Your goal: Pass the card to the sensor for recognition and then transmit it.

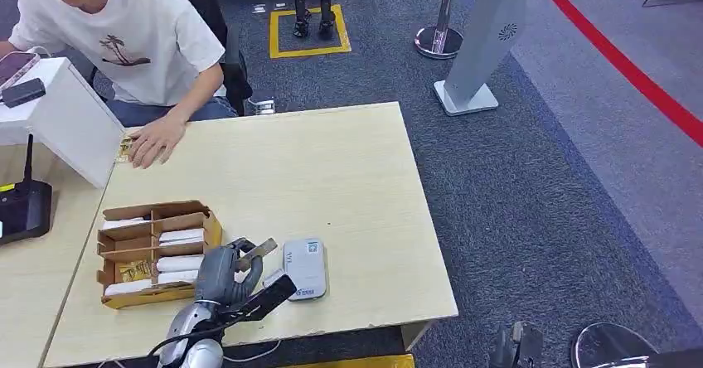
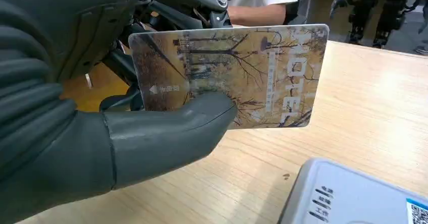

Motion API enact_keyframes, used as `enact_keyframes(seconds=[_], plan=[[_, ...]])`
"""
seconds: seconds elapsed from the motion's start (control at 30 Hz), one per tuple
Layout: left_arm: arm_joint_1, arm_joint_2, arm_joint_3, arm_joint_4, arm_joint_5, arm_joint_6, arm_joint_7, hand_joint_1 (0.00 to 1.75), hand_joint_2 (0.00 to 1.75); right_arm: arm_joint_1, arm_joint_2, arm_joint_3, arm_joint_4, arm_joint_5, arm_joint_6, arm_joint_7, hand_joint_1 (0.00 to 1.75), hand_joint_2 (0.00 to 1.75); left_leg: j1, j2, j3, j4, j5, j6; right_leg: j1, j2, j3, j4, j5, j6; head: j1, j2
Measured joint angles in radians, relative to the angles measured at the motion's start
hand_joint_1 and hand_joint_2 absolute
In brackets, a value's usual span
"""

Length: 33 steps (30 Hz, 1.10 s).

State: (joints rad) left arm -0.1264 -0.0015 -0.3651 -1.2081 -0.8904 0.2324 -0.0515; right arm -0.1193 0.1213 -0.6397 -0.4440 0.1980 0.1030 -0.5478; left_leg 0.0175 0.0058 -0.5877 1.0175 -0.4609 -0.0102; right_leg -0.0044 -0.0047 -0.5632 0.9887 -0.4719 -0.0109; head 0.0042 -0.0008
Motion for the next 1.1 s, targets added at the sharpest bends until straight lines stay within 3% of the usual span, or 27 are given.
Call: enact_keyframes(seconds=[0.2, 0.37, 0.67, 1.1], plan=[[0.0, 0.006, 0.0, -0.006, -0.001, -0.003, 0.003, 1.75, 1.75, 0.003, 0.0, -0.001, -0.004, -0.004, 0.003, -0.001, 0.0, 0.0, 0.0, 0.0, 0.0, 0.0, 0.0, 0.0, 0.0, 0.0, 0.0, 0.0, 0.0, 0.0, 0.0, 0.0], [-0.017, 0.048, 0.002, -0.053, 0.026, -0.055, 0.018, 1.75, 1.75, 0.03, 0.0, -0.036, -0.014, -0.006, 0.029, -0.028, 0.0, 0.0, 0.0, 0.0, 0.0, 0.0, 0.0, 0.0, 0.0, 0.0, 0.0, 0.0, 0.0, 0.0, 0.0, 0.0], [-0.098, 0.0, -0.024, 0.004, 0.031, -0.063, -0.014, 1.75, 1.75, 0.022, 0.0, -0.036, 0.014, 0.011, 0.031, -0.032, 0.0, 0.0, 0.0, 0.0, 0.0, 0.0, 0.0, 0.0, 0.0, 0.0, 0.0, 0.0, 0.0, 0.0, 0.0, 0.0], [-0.194, -0.035, -0.062, 0.116, 0.041, -0.06, -0.018, 1.75, 1.75, 0.014, 0.0, -0.036, 0.04, 0.027, 0.025, -0.035, 0.0, 0.0, 0.0, 0.0, 0.0, 0.0, 0.0, 0.0, 0.0, 0.0, 0.0, 0.0, 0.0, 0.0, 0.0, 0.0]])
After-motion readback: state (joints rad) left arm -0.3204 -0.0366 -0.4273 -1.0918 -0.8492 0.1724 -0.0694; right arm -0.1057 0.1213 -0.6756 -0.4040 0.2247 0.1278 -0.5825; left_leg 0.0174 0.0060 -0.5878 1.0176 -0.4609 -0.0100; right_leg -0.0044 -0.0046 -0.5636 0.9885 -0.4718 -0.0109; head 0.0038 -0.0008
